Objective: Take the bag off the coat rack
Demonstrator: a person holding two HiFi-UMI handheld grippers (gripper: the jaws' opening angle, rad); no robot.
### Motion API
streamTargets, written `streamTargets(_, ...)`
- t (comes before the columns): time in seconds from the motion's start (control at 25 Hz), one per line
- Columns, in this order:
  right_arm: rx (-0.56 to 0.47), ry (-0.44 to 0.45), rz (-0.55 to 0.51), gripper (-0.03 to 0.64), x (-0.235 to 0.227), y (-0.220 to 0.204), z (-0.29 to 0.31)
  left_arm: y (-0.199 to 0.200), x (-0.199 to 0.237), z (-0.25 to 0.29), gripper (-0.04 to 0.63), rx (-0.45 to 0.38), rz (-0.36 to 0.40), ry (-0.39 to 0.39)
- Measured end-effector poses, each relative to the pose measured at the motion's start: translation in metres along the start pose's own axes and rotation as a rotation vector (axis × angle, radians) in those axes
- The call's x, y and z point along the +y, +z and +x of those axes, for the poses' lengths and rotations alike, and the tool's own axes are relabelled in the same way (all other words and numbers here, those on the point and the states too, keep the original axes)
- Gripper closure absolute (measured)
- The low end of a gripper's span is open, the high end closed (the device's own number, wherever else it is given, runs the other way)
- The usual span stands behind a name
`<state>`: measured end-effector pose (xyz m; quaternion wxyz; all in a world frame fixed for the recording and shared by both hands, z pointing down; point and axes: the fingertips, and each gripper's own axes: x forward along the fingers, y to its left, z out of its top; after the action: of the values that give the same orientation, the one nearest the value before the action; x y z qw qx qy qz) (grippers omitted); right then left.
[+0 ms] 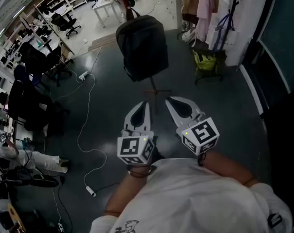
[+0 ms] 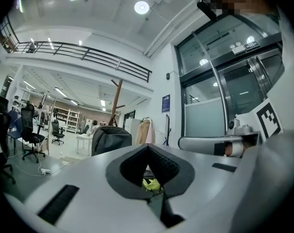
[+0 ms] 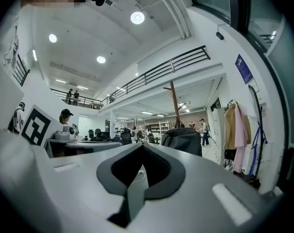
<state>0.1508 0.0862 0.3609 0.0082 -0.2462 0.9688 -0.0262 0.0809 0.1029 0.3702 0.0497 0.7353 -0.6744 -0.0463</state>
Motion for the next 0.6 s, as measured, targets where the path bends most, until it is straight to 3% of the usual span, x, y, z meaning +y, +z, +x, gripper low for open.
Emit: streamTargets(0.6, -0.025, -0.002, 0.018, 0.614, -0.005, 0.002, 0.088, 0.009, 0.077, 0.047, 0.595, -0.010, -0.019, -0.049)
